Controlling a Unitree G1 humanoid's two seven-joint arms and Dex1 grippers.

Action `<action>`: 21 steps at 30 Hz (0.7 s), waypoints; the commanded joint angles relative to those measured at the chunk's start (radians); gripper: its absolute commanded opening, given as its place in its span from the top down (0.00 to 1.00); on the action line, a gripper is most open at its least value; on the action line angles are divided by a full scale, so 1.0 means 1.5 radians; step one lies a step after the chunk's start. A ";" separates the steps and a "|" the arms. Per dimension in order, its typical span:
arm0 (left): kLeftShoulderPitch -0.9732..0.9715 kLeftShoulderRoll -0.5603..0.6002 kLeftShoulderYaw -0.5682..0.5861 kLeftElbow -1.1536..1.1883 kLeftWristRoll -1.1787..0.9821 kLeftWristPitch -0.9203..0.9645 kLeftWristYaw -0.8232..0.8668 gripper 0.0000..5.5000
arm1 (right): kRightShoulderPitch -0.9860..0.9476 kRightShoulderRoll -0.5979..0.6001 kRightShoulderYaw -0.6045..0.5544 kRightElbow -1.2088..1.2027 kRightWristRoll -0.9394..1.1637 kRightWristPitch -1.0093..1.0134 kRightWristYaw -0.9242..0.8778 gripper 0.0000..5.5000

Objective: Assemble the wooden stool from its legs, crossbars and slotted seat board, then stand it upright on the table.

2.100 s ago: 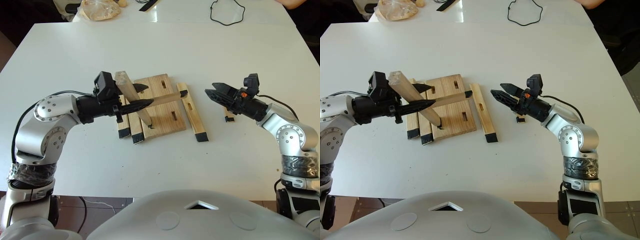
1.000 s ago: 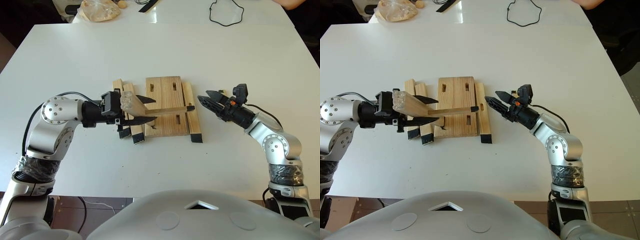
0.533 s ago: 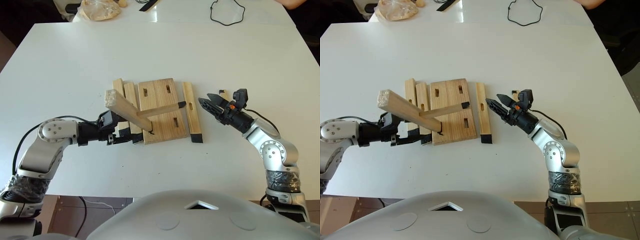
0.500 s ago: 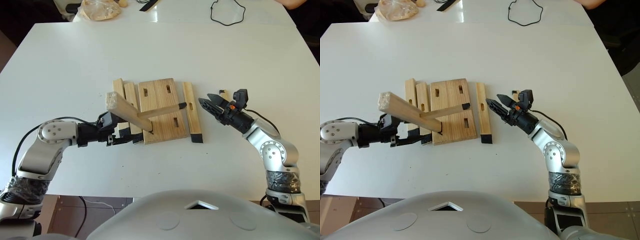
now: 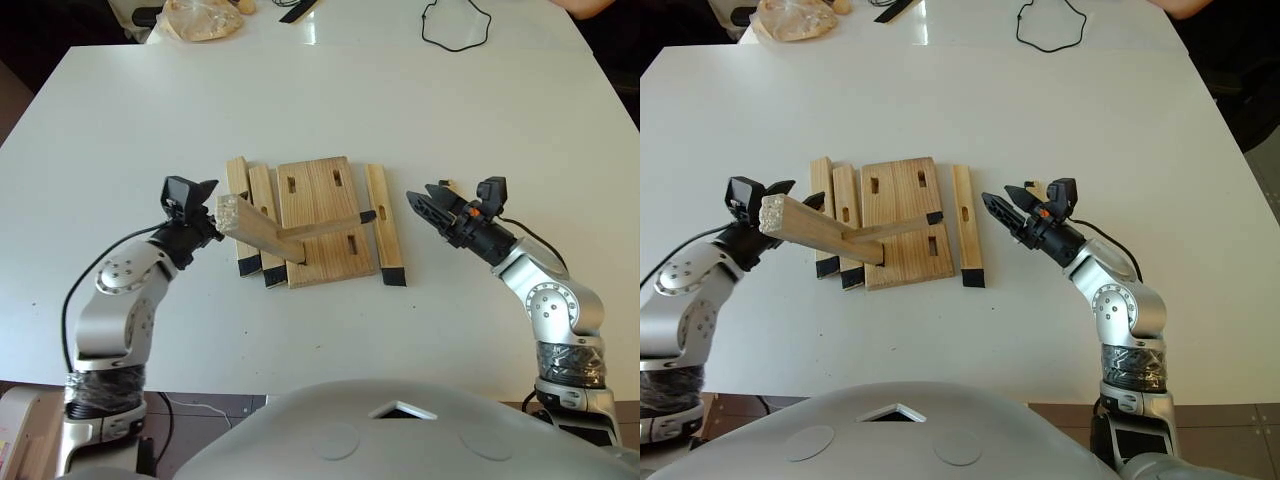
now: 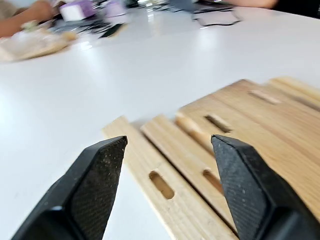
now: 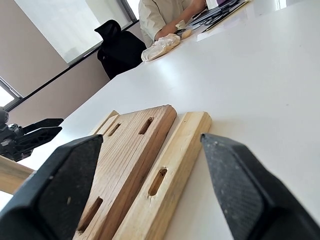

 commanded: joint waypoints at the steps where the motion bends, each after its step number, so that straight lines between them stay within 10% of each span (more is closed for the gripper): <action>1: 0.023 -0.060 -0.035 -0.019 0.030 0.032 0.066 0.43 | 0.004 0.005 -0.003 0.002 -0.005 -0.001 -0.011 0.34; 21: 0.088 0.002 0.001 -0.047 0.058 0.110 0.035 0.43 | 0.063 0.032 0.000 -0.024 -0.010 -0.019 -0.039 0.34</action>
